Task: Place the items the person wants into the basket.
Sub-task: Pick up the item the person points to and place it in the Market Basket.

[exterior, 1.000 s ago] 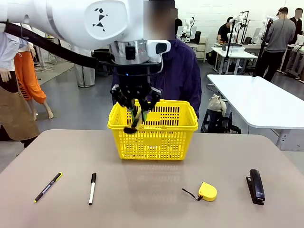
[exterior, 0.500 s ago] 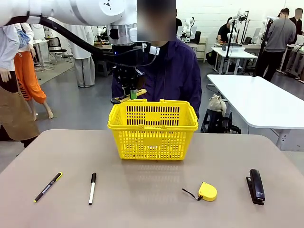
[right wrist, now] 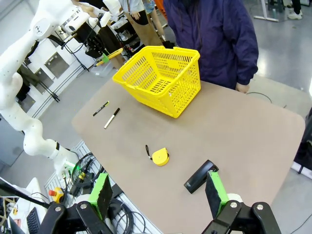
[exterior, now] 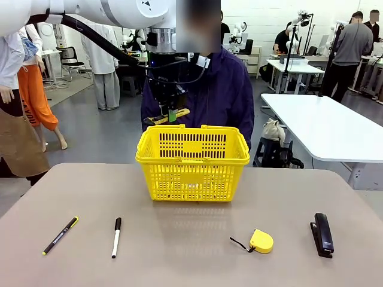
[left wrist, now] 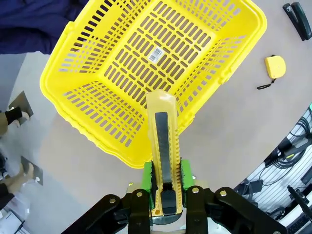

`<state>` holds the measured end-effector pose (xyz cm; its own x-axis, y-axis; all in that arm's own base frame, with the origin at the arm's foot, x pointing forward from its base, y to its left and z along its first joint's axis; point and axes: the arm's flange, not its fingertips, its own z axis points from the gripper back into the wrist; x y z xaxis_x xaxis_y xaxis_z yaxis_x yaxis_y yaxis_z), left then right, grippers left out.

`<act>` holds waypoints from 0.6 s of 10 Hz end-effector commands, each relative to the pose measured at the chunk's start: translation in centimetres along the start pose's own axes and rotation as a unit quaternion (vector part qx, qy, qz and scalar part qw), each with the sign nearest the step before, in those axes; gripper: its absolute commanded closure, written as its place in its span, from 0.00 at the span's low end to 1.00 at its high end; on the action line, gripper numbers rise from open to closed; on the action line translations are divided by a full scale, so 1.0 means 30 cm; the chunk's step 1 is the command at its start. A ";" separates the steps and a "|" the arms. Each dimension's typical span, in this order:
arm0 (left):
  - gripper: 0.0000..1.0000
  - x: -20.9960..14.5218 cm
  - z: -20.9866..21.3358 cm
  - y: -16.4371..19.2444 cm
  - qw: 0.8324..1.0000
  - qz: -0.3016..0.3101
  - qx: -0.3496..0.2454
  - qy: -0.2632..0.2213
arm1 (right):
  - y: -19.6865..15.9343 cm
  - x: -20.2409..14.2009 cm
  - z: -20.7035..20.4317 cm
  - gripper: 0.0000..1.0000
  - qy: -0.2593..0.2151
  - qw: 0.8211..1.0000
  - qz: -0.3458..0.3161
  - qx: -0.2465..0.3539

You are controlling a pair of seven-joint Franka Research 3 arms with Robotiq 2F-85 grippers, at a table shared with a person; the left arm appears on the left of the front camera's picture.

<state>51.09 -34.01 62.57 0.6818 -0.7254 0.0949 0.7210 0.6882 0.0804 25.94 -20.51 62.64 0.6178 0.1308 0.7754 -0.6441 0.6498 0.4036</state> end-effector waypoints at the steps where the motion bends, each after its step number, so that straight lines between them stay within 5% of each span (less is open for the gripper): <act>1: 0.74 -0.004 0.000 -0.002 1.000 -0.004 -0.004 0.004 | 0.001 -0.002 -0.005 0.00 -0.012 1.000 0.007 0.009; 6: 0.74 -0.004 0.000 -0.002 1.000 -0.004 -0.004 0.004 | 0.001 -0.002 -0.005 0.00 -0.012 1.000 0.007 0.009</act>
<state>51.11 -34.02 62.40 0.6816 -0.7260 0.0913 0.7217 0.6876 0.0791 25.94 -20.51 62.64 0.6178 0.1308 0.7754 -0.6441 0.6498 0.4036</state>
